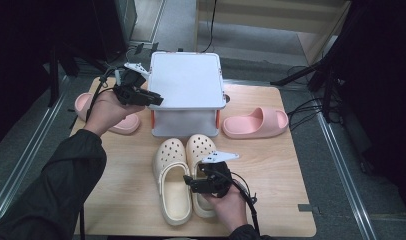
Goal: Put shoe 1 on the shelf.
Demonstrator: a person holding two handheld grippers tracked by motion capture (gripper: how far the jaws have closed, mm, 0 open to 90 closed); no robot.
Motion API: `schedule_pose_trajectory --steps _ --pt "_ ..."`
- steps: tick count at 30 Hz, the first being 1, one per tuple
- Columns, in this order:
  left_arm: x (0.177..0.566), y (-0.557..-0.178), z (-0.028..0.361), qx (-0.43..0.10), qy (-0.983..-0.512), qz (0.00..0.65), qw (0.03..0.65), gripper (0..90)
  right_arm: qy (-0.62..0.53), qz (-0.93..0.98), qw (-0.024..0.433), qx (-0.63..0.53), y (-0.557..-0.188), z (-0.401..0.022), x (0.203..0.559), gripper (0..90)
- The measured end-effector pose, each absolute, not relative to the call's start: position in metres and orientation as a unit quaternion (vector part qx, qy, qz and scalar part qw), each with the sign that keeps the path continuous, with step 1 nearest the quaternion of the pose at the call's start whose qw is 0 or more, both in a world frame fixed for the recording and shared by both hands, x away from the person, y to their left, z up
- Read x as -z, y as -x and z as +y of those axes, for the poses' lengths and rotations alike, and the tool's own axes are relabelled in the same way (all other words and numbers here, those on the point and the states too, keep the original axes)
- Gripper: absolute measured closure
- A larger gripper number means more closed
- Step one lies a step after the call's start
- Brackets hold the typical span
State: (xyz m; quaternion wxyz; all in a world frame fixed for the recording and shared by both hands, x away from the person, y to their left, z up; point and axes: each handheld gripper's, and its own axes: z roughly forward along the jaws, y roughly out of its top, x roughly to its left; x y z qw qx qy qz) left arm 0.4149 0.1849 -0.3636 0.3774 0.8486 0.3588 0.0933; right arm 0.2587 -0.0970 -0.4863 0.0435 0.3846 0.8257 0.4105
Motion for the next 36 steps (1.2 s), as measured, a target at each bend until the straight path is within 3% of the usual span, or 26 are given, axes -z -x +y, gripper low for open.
schedule_pose_trajectory --steps 9,13,17,25,36 --pt "0.371 -0.424 0.181 -0.095 -0.854 0.355 0.368 75.0 -0.397 0.826 0.061 -0.395 -0.264 -0.079 0.495 32.8" --pt "0.371 -0.423 0.180 -0.097 -0.856 0.352 0.366 76.0 -0.390 0.838 0.082 -0.372 -0.265 -0.071 0.500 42.1" --pt "0.372 -0.422 0.180 -0.103 -0.858 0.349 0.364 77.9 -0.405 0.831 0.064 -0.375 -0.267 -0.075 0.499 48.8" --pt "0.371 -0.422 0.178 -0.110 -0.860 0.351 0.354 82.6 -0.424 0.825 0.077 -0.366 -0.267 -0.080 0.495 63.9" --pt "0.368 -0.425 0.177 -0.104 -0.867 0.349 0.341 82.8 -0.413 0.833 0.083 -0.357 -0.278 -0.086 0.487 66.3"
